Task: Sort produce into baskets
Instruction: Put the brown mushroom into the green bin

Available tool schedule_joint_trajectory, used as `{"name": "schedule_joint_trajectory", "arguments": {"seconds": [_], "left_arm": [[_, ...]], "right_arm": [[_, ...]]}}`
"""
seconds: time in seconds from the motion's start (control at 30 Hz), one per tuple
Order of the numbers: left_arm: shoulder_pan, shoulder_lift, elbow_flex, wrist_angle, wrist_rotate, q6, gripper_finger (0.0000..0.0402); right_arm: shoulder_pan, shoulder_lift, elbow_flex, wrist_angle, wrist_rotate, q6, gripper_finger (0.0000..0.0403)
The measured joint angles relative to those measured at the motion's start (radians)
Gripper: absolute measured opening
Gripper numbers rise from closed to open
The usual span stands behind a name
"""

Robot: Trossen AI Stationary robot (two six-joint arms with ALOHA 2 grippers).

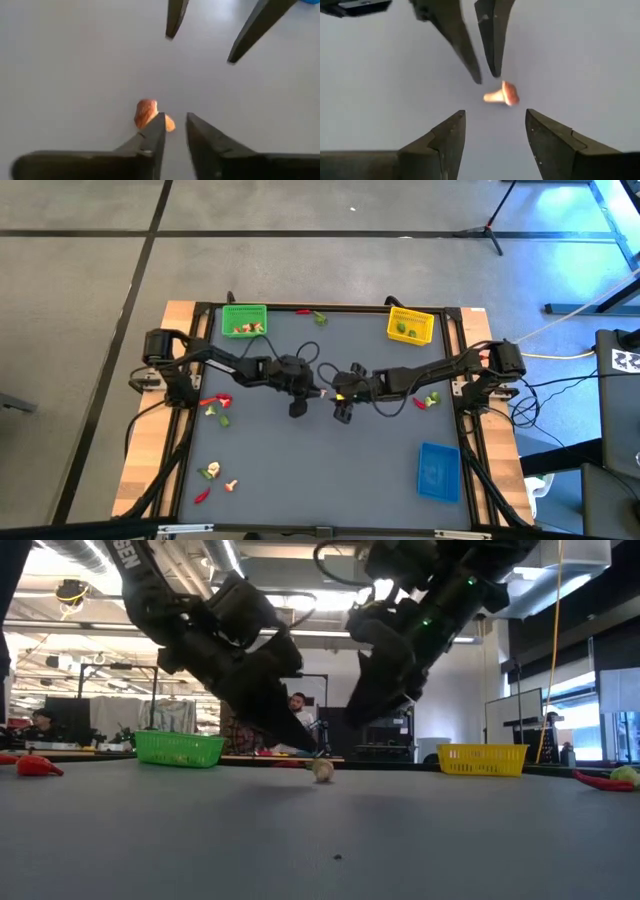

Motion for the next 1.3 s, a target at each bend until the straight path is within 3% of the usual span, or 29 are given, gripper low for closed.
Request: {"name": "schedule_joint_trajectory", "arguments": {"seconds": [0.2,0.4,0.63,0.77,1.0,1.17,1.3], "left_arm": [[-0.021,0.063,0.000,0.096,-0.048,0.005,0.0160],[-0.023,0.071,0.001,0.106,-0.158,0.009,0.0187],[-0.007,0.075,0.000,0.175,-0.178,-0.001,0.0186],[-0.015,0.131,0.007,0.272,-0.166,0.004,0.0188],[-0.015,0.255,0.070,0.273,-0.176,-0.019,0.0180],[-0.014,0.296,0.100,0.290,-0.192,-0.012,0.0156],[-0.013,0.292,0.100,0.281,-0.193,0.016,0.0111]], "right_arm": [[0.008,0.000,0.000,-0.103,-0.006,0.080,0.0204],[0.010,0.000,0.000,-0.128,-0.007,0.103,0.0204],[0.010,0.000,0.000,-0.127,-0.005,0.105,0.0204],[0.010,0.000,0.000,-0.137,0.003,0.105,0.0204],[0.010,0.000,0.000,-0.157,0.003,0.123,0.0204],[0.010,0.000,0.000,-0.155,0.003,0.123,0.0204],[0.009,0.000,0.000,-0.148,0.009,0.123,0.0204]]}}
